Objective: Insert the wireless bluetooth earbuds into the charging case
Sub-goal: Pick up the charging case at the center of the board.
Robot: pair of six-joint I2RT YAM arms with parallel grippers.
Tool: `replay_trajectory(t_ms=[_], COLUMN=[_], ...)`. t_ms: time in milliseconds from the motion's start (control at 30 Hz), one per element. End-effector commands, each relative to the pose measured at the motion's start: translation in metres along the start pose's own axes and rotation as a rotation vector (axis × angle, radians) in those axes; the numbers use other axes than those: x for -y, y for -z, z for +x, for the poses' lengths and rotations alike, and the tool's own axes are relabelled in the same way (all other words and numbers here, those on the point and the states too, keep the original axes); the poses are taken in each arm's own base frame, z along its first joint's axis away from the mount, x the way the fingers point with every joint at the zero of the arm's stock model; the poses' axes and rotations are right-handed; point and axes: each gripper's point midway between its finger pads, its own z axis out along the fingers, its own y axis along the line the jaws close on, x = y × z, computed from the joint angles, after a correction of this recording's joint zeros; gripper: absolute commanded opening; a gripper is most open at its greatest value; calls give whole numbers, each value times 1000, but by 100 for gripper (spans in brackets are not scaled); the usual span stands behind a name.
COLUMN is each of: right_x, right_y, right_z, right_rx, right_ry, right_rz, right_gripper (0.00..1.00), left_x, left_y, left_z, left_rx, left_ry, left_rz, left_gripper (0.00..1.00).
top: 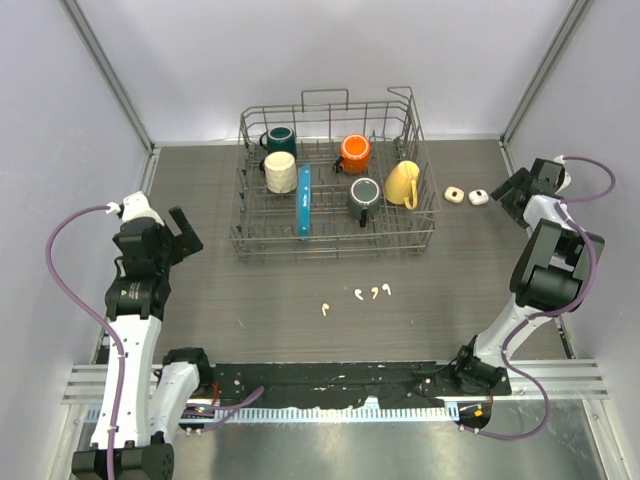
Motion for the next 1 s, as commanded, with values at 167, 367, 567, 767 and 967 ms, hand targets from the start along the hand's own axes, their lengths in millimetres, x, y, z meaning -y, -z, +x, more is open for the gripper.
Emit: replay_trajectory(t_ms=[167,367,567,767,967], right_x=[-33,-55,-65,-65,-67], right_y=[-36,-51,-53,-60,-62], right_z=[-10,1,-7,-4,-3], right_rx=[-28,-54,-1,-5,-5], right_ry=[94,-18,-87,-111,-65], right_rz=[-138,-124,-11,104,192], right_gripper=[77,77,77,75,75], left_x=[1,-1,-3,-4,-5], left_y=[0,1,0,1,1], left_z=[-2,-3,-2,-4,-3], left_rx=[11,16,15,21,22], left_ry=[-22,-21,-21,-19,-18], left_rz=[8,1,-6,-11,-15], left_gripper=[100,100,100,100,100])
